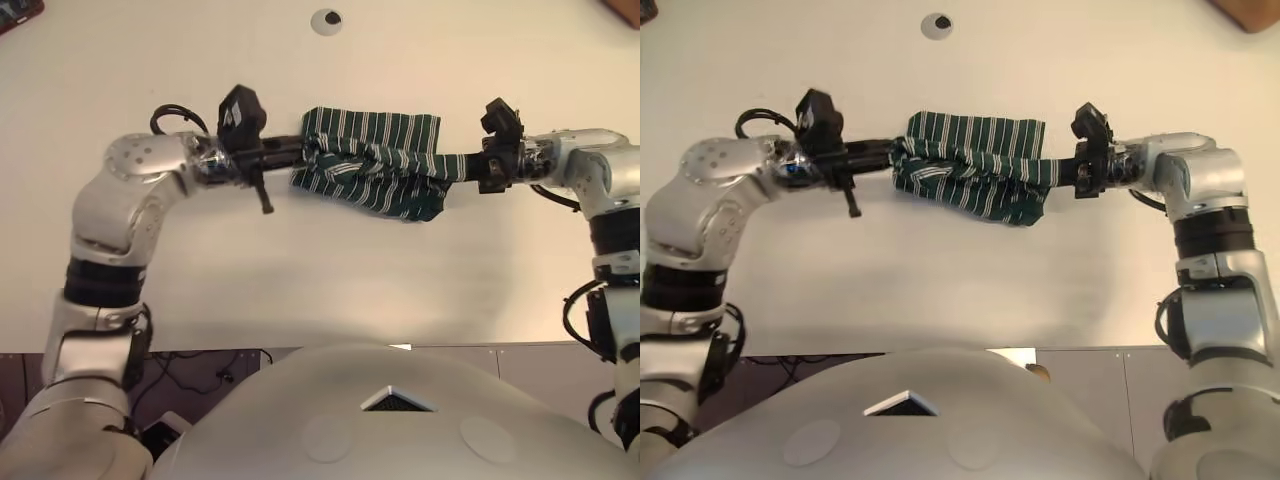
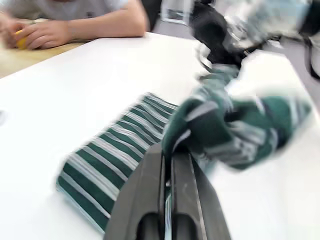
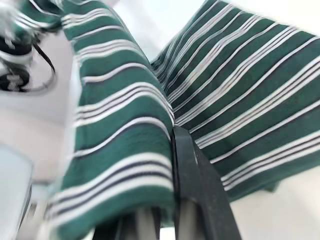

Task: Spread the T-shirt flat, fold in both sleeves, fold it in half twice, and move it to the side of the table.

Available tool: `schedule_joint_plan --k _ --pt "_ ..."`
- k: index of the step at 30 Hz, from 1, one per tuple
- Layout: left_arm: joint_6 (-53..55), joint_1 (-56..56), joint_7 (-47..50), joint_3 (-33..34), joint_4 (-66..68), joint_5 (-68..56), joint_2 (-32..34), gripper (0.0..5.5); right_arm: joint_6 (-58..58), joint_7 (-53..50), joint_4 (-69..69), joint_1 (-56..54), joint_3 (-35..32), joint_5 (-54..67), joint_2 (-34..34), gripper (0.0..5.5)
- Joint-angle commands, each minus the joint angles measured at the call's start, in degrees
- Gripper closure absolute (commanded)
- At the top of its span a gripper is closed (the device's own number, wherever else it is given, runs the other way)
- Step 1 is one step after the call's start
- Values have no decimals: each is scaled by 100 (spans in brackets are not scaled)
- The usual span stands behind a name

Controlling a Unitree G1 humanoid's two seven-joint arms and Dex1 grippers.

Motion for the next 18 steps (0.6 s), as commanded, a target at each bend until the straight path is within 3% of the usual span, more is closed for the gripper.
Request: schedule_joint_plan --k 1,9,10,16,18 --pt "141 -727 370 -17 1177 407 -354 550 240 -459 803 -600 -240 -191 395 543" --pt "-530 -1546 834 5 3649 1242 -1056 550 -166 -1782 2279 -1368 -843 -581 1116 543" --pt "-602 -1622 892 91 3871 1240 -1163 550 -277 -1990 2458 -1408 -884 -677 1157 507" --pt "-875 -1778 1157 616 4338 1150 -1535 473 -597 -2545 3122 -1624 -1359 -818 1313 429" --pt "-846 -1833 1514 1117 4416 925 -1613 466 -1057 -3284 3384 -1772 -1926 -607 1351 421"
